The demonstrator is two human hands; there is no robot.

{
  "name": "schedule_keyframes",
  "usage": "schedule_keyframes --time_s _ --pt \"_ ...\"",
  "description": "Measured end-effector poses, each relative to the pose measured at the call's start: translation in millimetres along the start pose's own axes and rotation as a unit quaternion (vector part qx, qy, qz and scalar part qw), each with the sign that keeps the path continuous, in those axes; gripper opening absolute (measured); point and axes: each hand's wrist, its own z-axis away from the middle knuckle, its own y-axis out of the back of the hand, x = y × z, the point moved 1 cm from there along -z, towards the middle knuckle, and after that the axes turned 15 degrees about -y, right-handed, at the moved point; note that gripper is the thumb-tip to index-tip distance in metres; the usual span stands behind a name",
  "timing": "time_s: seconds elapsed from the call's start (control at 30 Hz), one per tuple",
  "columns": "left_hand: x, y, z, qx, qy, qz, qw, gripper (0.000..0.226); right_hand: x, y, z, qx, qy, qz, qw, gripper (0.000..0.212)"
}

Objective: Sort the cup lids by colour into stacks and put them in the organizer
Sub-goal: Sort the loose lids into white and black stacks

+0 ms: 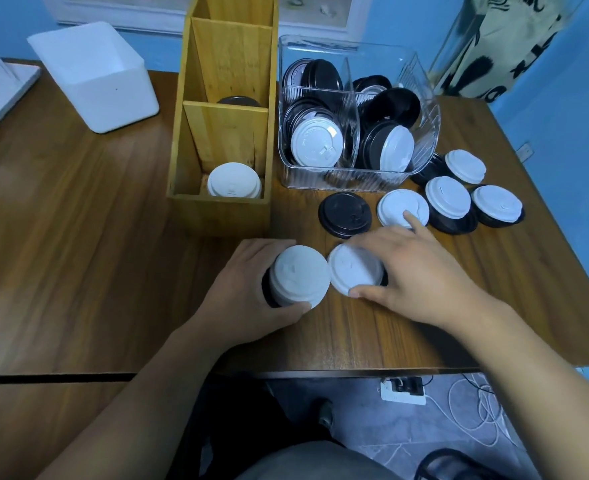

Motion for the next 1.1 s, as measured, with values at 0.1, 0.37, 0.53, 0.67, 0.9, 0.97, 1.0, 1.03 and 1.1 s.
schedule_keyframes --time_s 0.1,0.37,0.53,0.67,0.9,0.97,1.0,1.03,1.1 --pt "-0.1 0.4 0.4 0.001 0.006 -0.001 1.0 0.088 0.9 23.4 -3.5 0.029 -0.02 -0.089 0.995 0.07" --pt "7.5 -0.5 -3.2 0.002 0.025 0.017 1.0 0.104 -52.6 16.3 -19.1 -0.083 0.103 -0.139 0.981 0.067" --pt "7.3 -0.1 -4.1 -0.01 0.028 0.016 0.999 0.105 -54.6 12.3 -23.9 -0.105 0.101 -0.13 0.981 0.066" --pt "6.2 -0.8 -4.0 -0.01 0.024 0.011 1.0 0.104 -51.3 10.3 -22.9 -0.109 0.083 -0.13 0.982 0.068" --pt "3.6 -4.5 -2.8 -0.005 -0.012 0.002 1.0 0.097 -60.5 -1.5 -16.1 -0.061 0.036 -0.169 0.983 0.063" --pt "4.5 -3.8 -2.8 -0.004 -0.013 0.01 1.0 0.089 -59.8 -3.0 -15.6 -0.056 0.025 -0.165 0.984 0.065" --pt "4.8 -3.2 -3.1 0.0 -0.011 0.015 1.0 0.084 -59.6 -3.0 -16.0 -0.055 0.022 -0.152 0.987 0.066" --pt "4.6 -2.9 -3.6 0.003 -0.009 0.018 1.0 0.081 -59.9 -2.6 -17.0 -0.053 0.02 -0.137 0.989 0.066" --pt "4.6 -2.8 -4.6 0.002 -0.007 0.016 1.0 0.079 -61.3 -1.7 -18.1 -0.05 0.023 -0.114 0.992 0.067"
